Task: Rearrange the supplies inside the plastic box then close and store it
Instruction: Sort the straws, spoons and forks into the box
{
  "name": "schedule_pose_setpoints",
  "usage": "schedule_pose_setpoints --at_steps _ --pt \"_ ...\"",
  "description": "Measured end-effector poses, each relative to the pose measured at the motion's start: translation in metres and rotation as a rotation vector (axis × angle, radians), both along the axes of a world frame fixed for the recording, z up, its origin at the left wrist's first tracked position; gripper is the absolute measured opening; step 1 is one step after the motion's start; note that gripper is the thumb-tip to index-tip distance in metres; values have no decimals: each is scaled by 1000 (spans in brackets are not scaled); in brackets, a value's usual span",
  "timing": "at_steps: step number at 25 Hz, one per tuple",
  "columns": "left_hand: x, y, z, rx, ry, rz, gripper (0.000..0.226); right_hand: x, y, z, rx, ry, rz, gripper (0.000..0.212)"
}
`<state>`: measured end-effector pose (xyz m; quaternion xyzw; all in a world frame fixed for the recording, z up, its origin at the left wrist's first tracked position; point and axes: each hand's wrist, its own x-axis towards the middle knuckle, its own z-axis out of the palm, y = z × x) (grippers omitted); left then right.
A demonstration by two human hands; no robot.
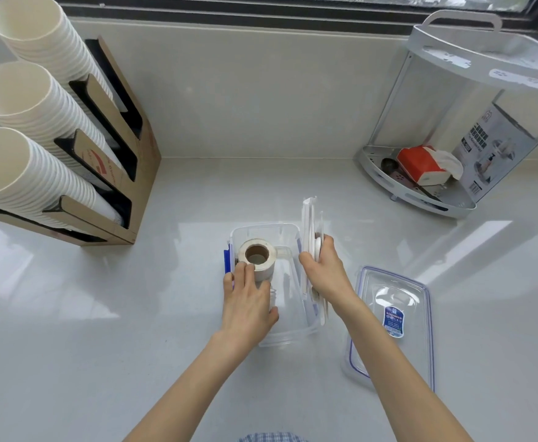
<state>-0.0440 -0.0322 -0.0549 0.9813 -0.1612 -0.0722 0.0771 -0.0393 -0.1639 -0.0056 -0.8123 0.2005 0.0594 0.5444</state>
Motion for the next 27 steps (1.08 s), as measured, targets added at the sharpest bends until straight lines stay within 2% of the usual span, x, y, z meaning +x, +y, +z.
schedule_pose_setpoints --at_steps 5,10,12,14,16,17,19,22,27 --pt "-2 3 -7 -93 -75 11 42 -3 -2 -3 149 -15 -26 40" --pt "0 5 -1 -22 -58 23 48 -9 -6 -4 236 41 67 35" --pt "4 4 5 -230 -67 88 46 -10 -6 -2 263 43 85 31" --pt "8 -1 18 -662 43 222 41 -12 -3 2 264 31 111 28" --pt "12 -9 36 -1121 374 330 37 -15 5 7 210 -2 166 28" --pt "15 -12 44 -1269 519 365 36 -17 10 8 173 -31 203 32" --pt "17 -19 57 -1458 727 433 30 -19 20 6 88 -72 283 46" --pt "17 -21 63 -1615 805 507 21 -21 25 7 -2 -69 341 56" --pt "15 -13 56 -1847 912 569 21 -25 27 8 36 -115 319 46"
